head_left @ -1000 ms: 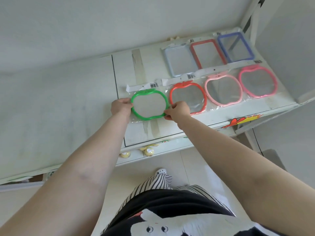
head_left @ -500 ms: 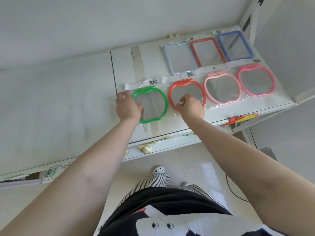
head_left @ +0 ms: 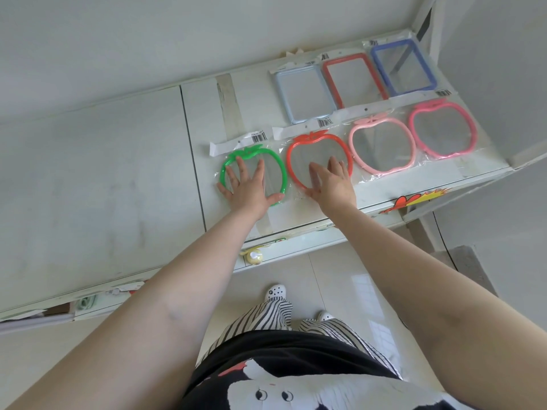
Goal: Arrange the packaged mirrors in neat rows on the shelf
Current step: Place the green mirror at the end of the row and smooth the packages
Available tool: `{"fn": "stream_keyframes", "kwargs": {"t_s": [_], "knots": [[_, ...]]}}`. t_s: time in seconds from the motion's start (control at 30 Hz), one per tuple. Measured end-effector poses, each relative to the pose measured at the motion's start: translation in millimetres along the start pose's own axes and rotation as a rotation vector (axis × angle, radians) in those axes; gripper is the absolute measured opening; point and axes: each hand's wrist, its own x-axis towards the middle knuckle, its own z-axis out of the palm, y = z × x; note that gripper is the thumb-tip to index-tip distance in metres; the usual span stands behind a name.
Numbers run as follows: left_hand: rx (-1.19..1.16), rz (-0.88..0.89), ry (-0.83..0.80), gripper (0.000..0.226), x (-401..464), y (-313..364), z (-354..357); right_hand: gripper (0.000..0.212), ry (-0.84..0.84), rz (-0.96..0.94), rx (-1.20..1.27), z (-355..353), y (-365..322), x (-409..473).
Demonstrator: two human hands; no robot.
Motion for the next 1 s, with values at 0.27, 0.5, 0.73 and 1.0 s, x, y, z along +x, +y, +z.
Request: {"fn": "stream_keyframes", "kwargs": {"t_s": [0.27,0.5,0.73,1.0], "knots": [[0.010,0.008,0.006,0.093,-2,6,1,0.056,0.006,-0.004,-0.035,-3,-3,-2],[0.072,0.236,0.190,0.082,-6,34,0,0.046,0.257,-0.015,0.063,-36,18,-2],[0.028,0.261,0.077,0.077,7,130,16,0.056,0.183,0.090,-0.127,-95,100,35],[-0.021,-0.042,0.030,0.074,30,183,37,0.071,-0.047,-0.020,-0.384,-118,147,78]]}}
